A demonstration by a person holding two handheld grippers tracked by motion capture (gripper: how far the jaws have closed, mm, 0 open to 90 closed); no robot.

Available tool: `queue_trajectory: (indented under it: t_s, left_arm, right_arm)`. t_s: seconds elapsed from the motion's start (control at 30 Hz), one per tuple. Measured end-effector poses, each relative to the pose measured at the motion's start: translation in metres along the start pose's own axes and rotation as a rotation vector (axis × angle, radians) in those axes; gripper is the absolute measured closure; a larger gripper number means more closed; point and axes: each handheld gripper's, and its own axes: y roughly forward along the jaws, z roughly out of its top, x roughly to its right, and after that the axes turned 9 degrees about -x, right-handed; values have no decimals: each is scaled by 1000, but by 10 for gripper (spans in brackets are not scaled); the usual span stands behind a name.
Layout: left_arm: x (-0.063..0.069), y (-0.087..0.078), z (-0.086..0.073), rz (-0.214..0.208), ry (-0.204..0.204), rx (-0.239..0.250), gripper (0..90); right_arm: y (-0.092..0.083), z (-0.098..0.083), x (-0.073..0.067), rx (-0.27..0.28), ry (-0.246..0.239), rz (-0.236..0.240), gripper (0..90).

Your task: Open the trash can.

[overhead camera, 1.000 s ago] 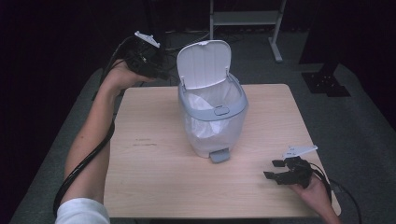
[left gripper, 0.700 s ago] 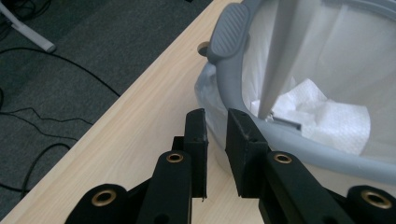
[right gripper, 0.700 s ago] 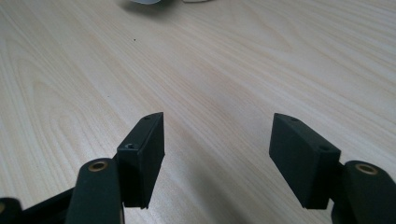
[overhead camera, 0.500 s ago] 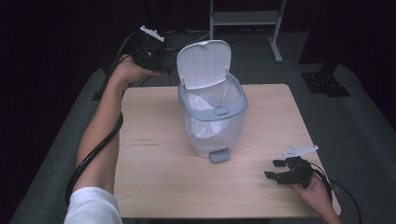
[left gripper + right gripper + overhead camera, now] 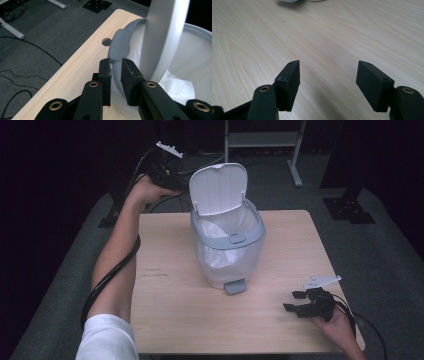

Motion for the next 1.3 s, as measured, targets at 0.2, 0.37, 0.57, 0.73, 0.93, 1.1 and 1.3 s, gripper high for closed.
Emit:
queue_trajectory:
  t_s: [0.2, 0.37, 0.57, 0.73, 0.93, 1.1, 1.3]
  left_arm:
    - [1, -1, 4, -15, 4, 11, 793]
    - [9, 2, 7, -62, 47, 11, 793]
    - [26, 3, 14, -99, 123, -16, 792]
    - [37, 3, 17, -102, 158, -28, 781]
    - [52, 5, 21, -117, 202, -44, 763]
    - [61, 9, 24, -123, 222, -60, 745]
    - [72, 16, 24, -146, 236, -72, 703]
  right_arm:
    - [0, 0, 1, 1, -2, 1, 346]
    - [0, 0, 1, -1, -3, 1, 346]
    - [1, 1, -1, -4, -6, 3, 346]
    - [2, 1, -1, -5, -14, 2, 346]
    - [3, 3, -3, -7, -20, 5, 347]
    - [4, 4, -3, -8, -20, 6, 346]
    - [5, 4, -3, -10, -21, 9, 346]
